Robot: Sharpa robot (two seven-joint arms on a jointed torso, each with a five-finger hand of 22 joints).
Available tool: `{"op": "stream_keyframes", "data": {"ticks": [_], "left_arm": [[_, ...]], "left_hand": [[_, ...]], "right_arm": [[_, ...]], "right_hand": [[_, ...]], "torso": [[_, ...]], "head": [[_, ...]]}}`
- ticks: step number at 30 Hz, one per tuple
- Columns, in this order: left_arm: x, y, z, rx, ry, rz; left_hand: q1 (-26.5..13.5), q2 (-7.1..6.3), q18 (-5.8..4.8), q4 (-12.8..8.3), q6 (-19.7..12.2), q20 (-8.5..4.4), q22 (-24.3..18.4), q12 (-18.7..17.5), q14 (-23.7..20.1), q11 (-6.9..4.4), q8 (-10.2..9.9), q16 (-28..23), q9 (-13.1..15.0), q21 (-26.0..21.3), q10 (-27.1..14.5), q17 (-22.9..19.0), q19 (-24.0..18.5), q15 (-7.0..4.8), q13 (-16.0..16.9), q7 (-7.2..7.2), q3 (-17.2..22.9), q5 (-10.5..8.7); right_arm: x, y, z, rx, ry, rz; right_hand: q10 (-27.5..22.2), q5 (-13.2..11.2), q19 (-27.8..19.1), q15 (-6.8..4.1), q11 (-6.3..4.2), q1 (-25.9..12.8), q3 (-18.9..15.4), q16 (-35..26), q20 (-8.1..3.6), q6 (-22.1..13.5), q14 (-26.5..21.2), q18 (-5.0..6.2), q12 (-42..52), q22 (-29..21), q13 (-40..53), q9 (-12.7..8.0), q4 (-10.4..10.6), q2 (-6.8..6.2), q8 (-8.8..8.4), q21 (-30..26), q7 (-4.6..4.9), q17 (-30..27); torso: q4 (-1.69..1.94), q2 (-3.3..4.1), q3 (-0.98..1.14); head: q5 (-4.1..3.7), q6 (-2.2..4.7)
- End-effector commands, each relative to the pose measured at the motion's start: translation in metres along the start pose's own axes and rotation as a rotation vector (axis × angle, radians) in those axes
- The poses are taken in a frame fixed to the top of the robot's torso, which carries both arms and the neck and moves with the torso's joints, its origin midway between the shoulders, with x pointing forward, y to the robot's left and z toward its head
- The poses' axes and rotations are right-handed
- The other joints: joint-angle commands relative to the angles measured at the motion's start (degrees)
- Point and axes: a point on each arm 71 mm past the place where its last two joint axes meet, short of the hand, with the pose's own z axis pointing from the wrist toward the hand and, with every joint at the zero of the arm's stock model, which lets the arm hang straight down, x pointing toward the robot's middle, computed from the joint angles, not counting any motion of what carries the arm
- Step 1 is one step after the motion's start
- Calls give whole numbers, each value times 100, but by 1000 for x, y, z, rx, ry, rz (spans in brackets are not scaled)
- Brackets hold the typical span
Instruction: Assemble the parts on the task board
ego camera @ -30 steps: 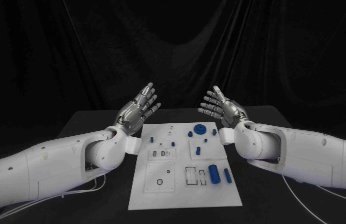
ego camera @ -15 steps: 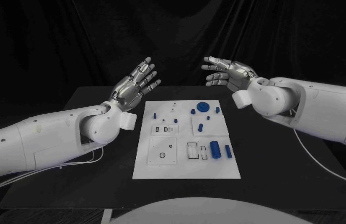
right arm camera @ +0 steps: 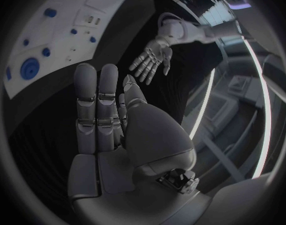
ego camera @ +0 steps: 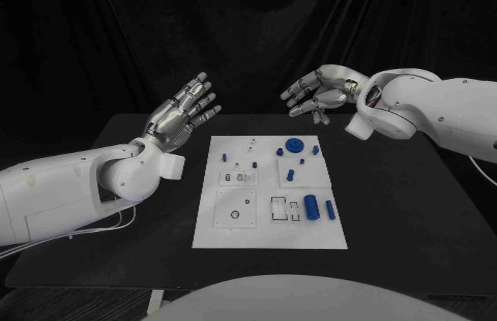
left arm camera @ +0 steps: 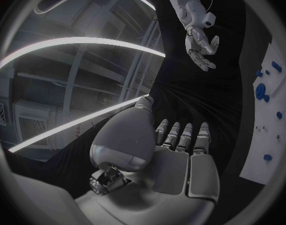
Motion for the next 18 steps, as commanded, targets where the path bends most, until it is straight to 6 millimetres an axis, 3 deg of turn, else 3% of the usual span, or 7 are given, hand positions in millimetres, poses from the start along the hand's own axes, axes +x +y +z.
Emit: {"op": "stream_keyframes", "data": {"ticks": [1,3,4,8,9,15,18], "left_arm": [[4,-9,-1,79,35,82],[5,-10,-1,81,58,106],[5,-10,0,81,68,115],[5,-9,1,71,94,128],[5,-8,1,67,100,129],[6,-7,3,58,119,128],[5,-7,3,54,125,126]], "left_hand": [[41,-23,62,17,-3,30,7,5,7,34,13,20,5,22,-9,4,12,22,6,32,5,31],[58,-26,62,18,-5,36,8,-1,9,25,11,22,3,26,-11,3,17,28,4,46,12,39],[70,-24,62,18,-7,40,10,-3,12,21,9,28,3,30,-13,3,24,33,3,56,20,47],[150,-19,60,21,-12,62,10,-18,12,-4,-2,44,0,35,-28,0,30,60,-1,147,64,88],[166,-20,60,20,-8,66,9,-20,13,-13,-2,50,0,35,-30,1,30,64,-2,169,72,99],[241,-25,60,12,25,78,10,-23,28,-67,2,85,5,42,-39,5,39,87,-3,260,112,161],[263,-23,60,8,25,80,10,-31,29,-78,0,89,4,43,-43,4,41,90,-4,277,126,181]], "right_arm": [[3,1,7,7,75,-905],[3,4,13,-4,74,-985],[4,5,17,-12,71,-1016],[8,6,26,-38,65,-1077],[9,6,28,-45,64,-1086],[18,-1,34,-72,70,-1101],[24,-6,37,-83,74,-1099]], "right_hand": [[58,-28,95,-86,-75,-43,263,287,-36,64,97,-109,-224,494,8,7,94,-134,-130,373,-141,192],[94,157,120,-137,-170,24,439,486,-107,93,94,-96,-350,595,5,5,73,-175,-208,464,-161,312],[139,198,130,-148,-174,2,486,564,-128,107,84,-91,-384,581,6,6,79,-194,-237,466,-78,354],[249,206,232,-140,-135,-107,635,881,-135,209,68,-158,-495,1067,10,11,130,-265,-300,798,44,536],[268,218,236,-143,-139,-114,654,935,-134,217,67,-161,-502,1092,11,11,134,-269,-308,817,57,588],[267,504,256,-156,-148,-72,885,1401,-144,351,28,-192,-665,1385,6,20,85,-332,-355,1021,158,1052],[285,568,256,-165,-163,-13,1011,1544,-148,392,8,-203,-714,1491,7,21,37,-354,-380,1094,185,1187]], "torso": [[44,78,-19],[60,145,-34],[84,215,-48],[126,295,-74],[151,351,-98],[181,372,-112],[246,382,-110]], "head": [[12,0],[15,0],[-16,0],[-104,0],[-149,0],[-195,0],[-254,0]]}}
